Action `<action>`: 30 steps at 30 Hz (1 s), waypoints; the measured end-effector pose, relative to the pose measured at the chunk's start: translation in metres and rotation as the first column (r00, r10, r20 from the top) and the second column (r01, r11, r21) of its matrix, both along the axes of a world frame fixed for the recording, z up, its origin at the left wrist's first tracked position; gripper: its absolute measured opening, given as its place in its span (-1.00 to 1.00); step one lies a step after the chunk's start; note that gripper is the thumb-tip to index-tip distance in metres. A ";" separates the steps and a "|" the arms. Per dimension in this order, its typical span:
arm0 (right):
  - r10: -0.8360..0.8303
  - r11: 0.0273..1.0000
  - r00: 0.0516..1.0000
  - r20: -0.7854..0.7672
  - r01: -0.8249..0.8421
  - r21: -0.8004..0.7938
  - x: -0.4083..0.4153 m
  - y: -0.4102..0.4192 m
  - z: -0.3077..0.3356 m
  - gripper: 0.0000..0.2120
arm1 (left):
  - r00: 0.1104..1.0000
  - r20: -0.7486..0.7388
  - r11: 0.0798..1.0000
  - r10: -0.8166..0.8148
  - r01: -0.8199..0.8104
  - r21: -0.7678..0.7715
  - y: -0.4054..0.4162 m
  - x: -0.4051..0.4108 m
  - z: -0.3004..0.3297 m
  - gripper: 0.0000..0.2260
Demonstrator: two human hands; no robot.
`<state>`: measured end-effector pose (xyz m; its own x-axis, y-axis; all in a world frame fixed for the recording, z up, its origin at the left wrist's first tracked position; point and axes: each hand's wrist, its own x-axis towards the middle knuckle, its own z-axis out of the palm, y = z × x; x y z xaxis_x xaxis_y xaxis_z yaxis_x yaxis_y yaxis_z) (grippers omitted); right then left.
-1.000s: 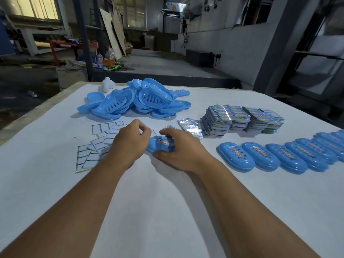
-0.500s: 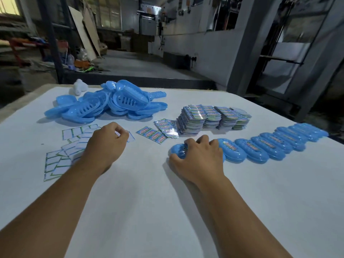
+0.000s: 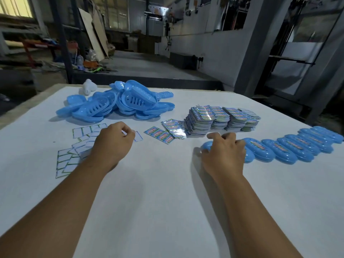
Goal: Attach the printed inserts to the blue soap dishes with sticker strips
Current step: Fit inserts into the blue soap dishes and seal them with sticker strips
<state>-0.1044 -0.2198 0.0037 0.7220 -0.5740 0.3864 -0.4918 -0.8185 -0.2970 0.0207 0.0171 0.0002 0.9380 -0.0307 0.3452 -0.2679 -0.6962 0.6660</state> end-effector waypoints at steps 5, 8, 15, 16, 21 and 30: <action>0.125 0.992 0.989 0.080 -0.125 -0.001 0.017 0.019 0.008 -0.69 | 0.996 0.050 0.995 0.074 -0.071 -0.065 0.011 0.007 0.005 -0.84; 0.273 0.962 0.954 0.121 -0.274 -0.008 0.032 0.037 0.011 -0.72 | 0.982 0.092 0.980 0.163 -0.151 -0.132 0.022 0.015 0.007 -0.84; 0.453 0.892 0.887 0.093 -0.452 -0.031 0.076 0.074 0.020 -0.72 | 0.971 0.139 0.980 0.196 -0.200 0.016 0.031 0.022 -0.001 -0.91; 0.462 0.887 0.882 0.090 -0.461 -0.031 0.081 0.079 0.021 -0.72 | 0.960 0.187 0.975 0.208 -0.219 0.042 0.032 0.025 0.001 -0.90; 0.475 0.875 0.864 0.168 -0.484 0.015 0.094 0.090 0.012 -0.71 | 0.897 0.338 0.919 0.284 -0.355 0.169 0.043 0.052 0.008 -0.85; 0.471 0.872 0.859 0.199 -0.488 0.043 0.096 0.083 0.009 -0.71 | 0.904 0.252 0.839 0.345 -0.417 0.348 0.055 0.098 0.004 -0.76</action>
<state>-0.0086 -0.1369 0.0124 0.8411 -0.2120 0.4976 0.0226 -0.9054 -0.4240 0.1187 0.0721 0.0042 0.8291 0.1530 0.5377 -0.0126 -0.9565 0.2916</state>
